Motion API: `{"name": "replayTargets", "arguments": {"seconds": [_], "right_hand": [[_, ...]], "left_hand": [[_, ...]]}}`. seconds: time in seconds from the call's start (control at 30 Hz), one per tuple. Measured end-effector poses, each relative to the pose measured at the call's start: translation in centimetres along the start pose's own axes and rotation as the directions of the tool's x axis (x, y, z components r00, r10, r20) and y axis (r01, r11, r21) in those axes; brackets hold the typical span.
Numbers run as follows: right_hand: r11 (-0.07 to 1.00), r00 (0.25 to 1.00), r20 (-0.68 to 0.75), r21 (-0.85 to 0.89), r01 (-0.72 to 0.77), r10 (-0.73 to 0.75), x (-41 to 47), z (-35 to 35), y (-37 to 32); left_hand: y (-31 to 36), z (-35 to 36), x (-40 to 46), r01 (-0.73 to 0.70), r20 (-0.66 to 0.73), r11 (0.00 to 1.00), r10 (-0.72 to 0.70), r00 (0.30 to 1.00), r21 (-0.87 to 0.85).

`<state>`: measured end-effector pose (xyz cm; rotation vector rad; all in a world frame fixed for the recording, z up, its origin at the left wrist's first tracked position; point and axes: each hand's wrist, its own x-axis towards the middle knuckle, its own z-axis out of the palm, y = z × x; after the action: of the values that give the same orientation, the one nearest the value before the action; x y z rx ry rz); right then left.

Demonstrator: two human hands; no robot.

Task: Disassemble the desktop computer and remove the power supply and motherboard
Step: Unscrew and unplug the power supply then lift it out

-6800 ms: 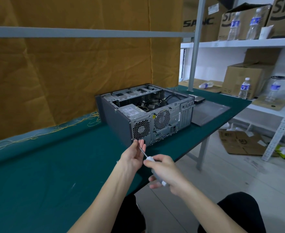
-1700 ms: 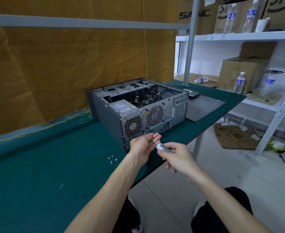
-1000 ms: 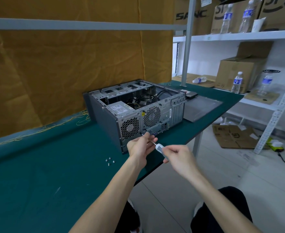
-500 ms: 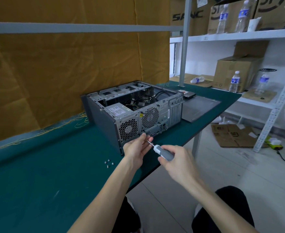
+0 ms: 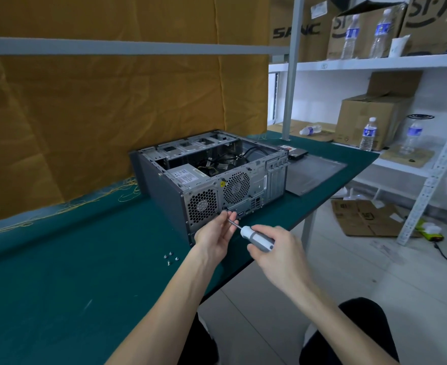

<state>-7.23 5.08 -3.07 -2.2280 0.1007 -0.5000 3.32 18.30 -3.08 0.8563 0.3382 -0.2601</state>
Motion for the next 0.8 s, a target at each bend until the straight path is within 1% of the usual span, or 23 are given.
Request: {"name": "replayTargets", "arguments": {"seconds": [0.03, 0.07, 0.1, 0.13, 0.17, 0.2, 0.23, 0.27, 0.3, 0.33, 0.37, 0.4, 0.43, 0.47, 0.5, 0.53, 0.57, 0.6, 0.63, 0.67, 0.7, 0.77, 0.8], "right_hand": [[0.999, 0.999, 0.019, 0.039, -0.038, 0.037, 0.1, 0.0, -0.2], [0.982, 0.989, 0.083, 0.134, -0.133, 0.123, 0.3, -0.1, -0.5], [0.922, 0.951, 0.194, 0.263, -0.285, 0.239, 0.7, -0.4, -0.8], [0.800, 0.872, 0.352, 0.380, -0.465, 0.340, 1.0, -0.7, -1.1], [0.682, 0.792, 0.477, 0.434, -0.588, 0.380, 1.1, -1.0, -1.4], [0.648, 0.762, 0.525, 0.438, -0.623, 0.378, 1.2, -1.0, -1.4], [0.701, 0.787, 0.503, 0.411, -0.582, 0.358, 1.2, -1.0, -1.3], [0.817, 0.849, 0.422, 0.331, -0.471, 0.319, 1.1, -0.8, -1.3], [0.932, 0.923, 0.296, 0.188, -0.310, 0.247, 0.9, -0.5, -1.2], [0.990, 0.977, 0.163, 0.021, -0.142, 0.136, 0.7, -0.2, -1.0], [0.996, 0.997, 0.071, -0.089, -0.023, 0.030, 0.5, 0.0, -0.8], [0.991, 0.999, 0.018, -0.131, 0.038, -0.036, 0.3, 0.2, -0.6], [0.993, 0.999, 0.012, -0.110, 0.045, -0.044, 0.2, 0.3, -0.6], [1.000, 0.999, 0.041, -0.022, -0.011, 0.012, 0.3, 0.4, -0.6], [0.984, 0.987, 0.110, 0.119, -0.131, 0.118, 0.6, 0.2, -0.8], [0.911, 0.944, 0.222, 0.280, -0.303, 0.246, 0.9, -0.1, -1.1], [0.777, 0.856, 0.372, 0.390, -0.495, 0.359, 1.2, -0.5, -1.4], [0.650, 0.766, 0.500, 0.431, -0.625, 0.405, 1.4, -0.8, -1.8], [0.601, 0.720, 0.565, 0.429, -0.674, 0.404, 1.4, -1.0, -2.2], [0.631, 0.726, 0.564, 0.408, -0.660, 0.394, 1.5, -0.9, -2.2], [0.728, 0.777, 0.507, 0.359, -0.584, 0.373, 1.4, -0.7, -2.3], [0.954, 0.926, 0.277, 0.081, -0.289, 0.257, 1.2, -0.2, -2.3], [0.986, 0.976, 0.161, -0.094, -0.136, 0.149, 1.1, -0.1, -2.3]], "left_hand": [[0.0, 0.1, 0.0, 0.009, 0.014, 1.000, -0.009, 1.000, -0.022], [0.0, 0.1, 0.0, 0.017, 0.029, 0.999, -0.016, 0.999, -0.044], [0.0, 0.0, 0.1, 0.021, 0.039, 0.998, -0.019, 0.999, -0.065], [-0.1, 0.0, 0.1, 0.020, 0.044, 0.996, -0.016, 0.999, -0.084], [-0.1, -0.1, 0.1, 0.016, 0.044, 0.995, -0.011, 0.999, -0.099], [-0.1, -0.2, 0.1, 0.015, 0.041, 0.994, -0.011, 0.999, -0.108], [-0.1, -0.2, 0.1, 0.020, 0.035, 0.993, -0.016, 0.999, -0.112], [-0.1, -0.1, 0.1, 0.029, 0.023, 0.993, -0.027, 0.999, -0.112], [-0.1, 0.1, 0.1, 0.035, 0.005, 0.994, -0.035, 0.999, -0.108], [0.0, 0.3, 0.1, 0.038, -0.016, 0.994, -0.040, 0.999, -0.101], [0.1, 0.5, 0.2, 0.041, -0.039, 0.995, -0.045, 0.998, -0.096], [0.2, 0.7, 0.3, 0.045, -0.056, 0.994, -0.051, 0.997, -0.098], [0.3, 0.9, 0.4, 0.050, -0.066, 0.992, -0.058, 0.996, -0.112], [0.4, 1.0, 0.4, 0.058, -0.069, 0.989, -0.067, 0.995, -0.133], [0.4, 1.0, 0.4, 0.064, -0.066, 0.986, -0.074, 0.995, -0.151], [0.4, 0.9, 0.4, 0.067, -0.056, 0.984, -0.077, 0.995, -0.164], [0.3, 0.8, 0.4, 0.065, -0.043, 0.983, -0.074, 0.996, -0.174], [0.3, 0.6, 0.4, 0.062, -0.030, 0.981, -0.068, 0.997, -0.184], [0.3, 0.5, 0.5, 0.061, -0.021, 0.980, -0.066, 0.998, -0.190], [0.3, 0.4, 0.5, 0.059, -0.020, 0.981, -0.064, 0.998, -0.184], [0.4, 0.5, 0.5, 0.055, -0.026, 0.985, -0.060, 0.998, -0.166], [0.5, 0.8, 0.5, 0.043, -0.052, 0.992, -0.050, 0.997, -0.120], [0.5, 0.9, 0.5, 0.040, -0.064, 0.993, -0.047, 0.997, -0.107]]}}
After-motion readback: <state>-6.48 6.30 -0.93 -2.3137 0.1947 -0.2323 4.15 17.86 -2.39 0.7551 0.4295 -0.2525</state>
